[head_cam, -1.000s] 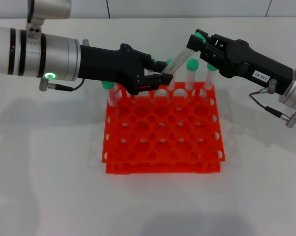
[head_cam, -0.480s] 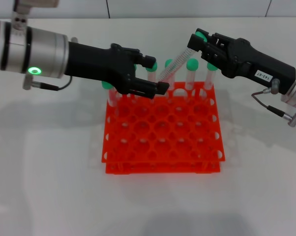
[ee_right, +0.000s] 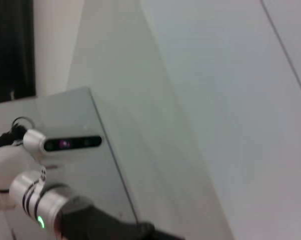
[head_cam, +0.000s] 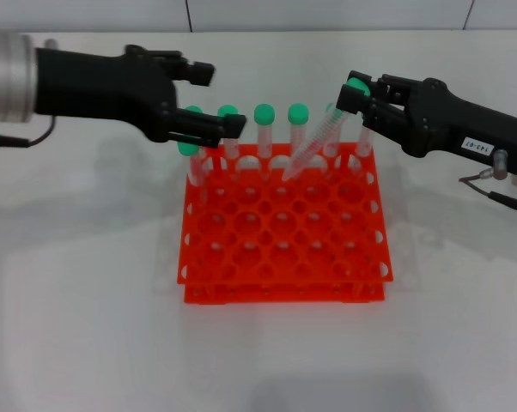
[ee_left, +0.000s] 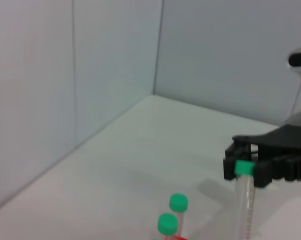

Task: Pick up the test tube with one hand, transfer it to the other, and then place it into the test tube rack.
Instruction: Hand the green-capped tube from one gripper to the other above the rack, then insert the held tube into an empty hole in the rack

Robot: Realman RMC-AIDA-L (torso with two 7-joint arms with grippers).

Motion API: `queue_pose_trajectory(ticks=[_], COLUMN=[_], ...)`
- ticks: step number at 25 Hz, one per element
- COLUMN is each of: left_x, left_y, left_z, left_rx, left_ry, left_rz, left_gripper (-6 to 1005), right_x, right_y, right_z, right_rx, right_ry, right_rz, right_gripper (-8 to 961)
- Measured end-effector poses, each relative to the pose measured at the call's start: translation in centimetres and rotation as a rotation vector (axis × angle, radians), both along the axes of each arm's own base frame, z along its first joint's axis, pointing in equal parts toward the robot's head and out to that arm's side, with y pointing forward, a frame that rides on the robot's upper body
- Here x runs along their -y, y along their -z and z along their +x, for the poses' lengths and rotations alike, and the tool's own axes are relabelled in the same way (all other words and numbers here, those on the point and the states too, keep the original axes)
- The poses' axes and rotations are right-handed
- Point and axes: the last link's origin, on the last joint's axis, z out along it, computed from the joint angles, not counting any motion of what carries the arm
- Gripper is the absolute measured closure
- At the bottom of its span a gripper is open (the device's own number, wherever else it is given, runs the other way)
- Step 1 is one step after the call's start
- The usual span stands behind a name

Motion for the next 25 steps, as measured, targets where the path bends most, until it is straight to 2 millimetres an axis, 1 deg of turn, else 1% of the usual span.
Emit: queue_pose_trajectory(ticks=[1,2,5,6,7,10,11,14,16,18,20,23,25], left_x=[0.4,1.1,2.1,2.1,3.0,4.0,4.6,5.6,6.5,7.1,7.9,8.9,9.5], left_y=[-0.4,-0.9,-1.6,-1.6,-2.1,-2.3,-2.3,-2.3,-2.1,-1.9,-1.7,-1.2,-0.8], left_z=[-0.2,-0.8,-1.9,-1.9,-3.1,-4.4,-5.3,-6.8,-8.3,-9.3,-10.7,-12.5,-13.3], left_rx=[0.013,0.031,0.052,0.052,0.055,0.058,0.065,0.081,0.091,0.106,0.129,0.153,0.168], left_ry=[0.001,-0.004,-0.02,-0.02,-0.031,-0.036,-0.039,-0.039,-0.039,-0.043,-0.058,-0.069,-0.074], left_rz=[0.014,0.039,0.073,0.073,0.105,0.13,0.146,0.18,0.217,0.242,0.276,0.312,0.328], left_gripper=[104,104,104,104,104,104,104,104,104,104,104,104,104], right_x=[0.0,0.0,-0.4,-0.5,-0.7,-1.1,-1.2,-1.6,-1.8,-2.1,-2.3,-2.6,-2.7], right_y=[-0.1,-0.2,-0.4,-0.4,-0.5,-0.7,-0.7,-0.9,-1.0,-1.0,-1.0,-1.0,-0.9], right_z=[0.0,-0.1,-0.5,-0.7,-0.8,-1.2,-1.4,-2.0,-2.3,-2.7,-3.2,-3.9,-4.3], right_rx=[0.006,0.019,0.052,0.067,0.081,0.116,0.126,0.156,0.168,0.174,0.177,0.18,0.187], right_ry=[-0.007,-0.017,-0.039,-0.044,-0.048,-0.065,-0.073,-0.093,-0.098,-0.104,-0.111,-0.124,-0.135], right_rz=[-0.001,-0.005,-0.011,-0.012,-0.014,-0.019,-0.022,-0.029,-0.028,-0.031,-0.038,-0.047,-0.057], right_gripper=[697,697,697,697,697,697,697,697,697,697,696,696,696])
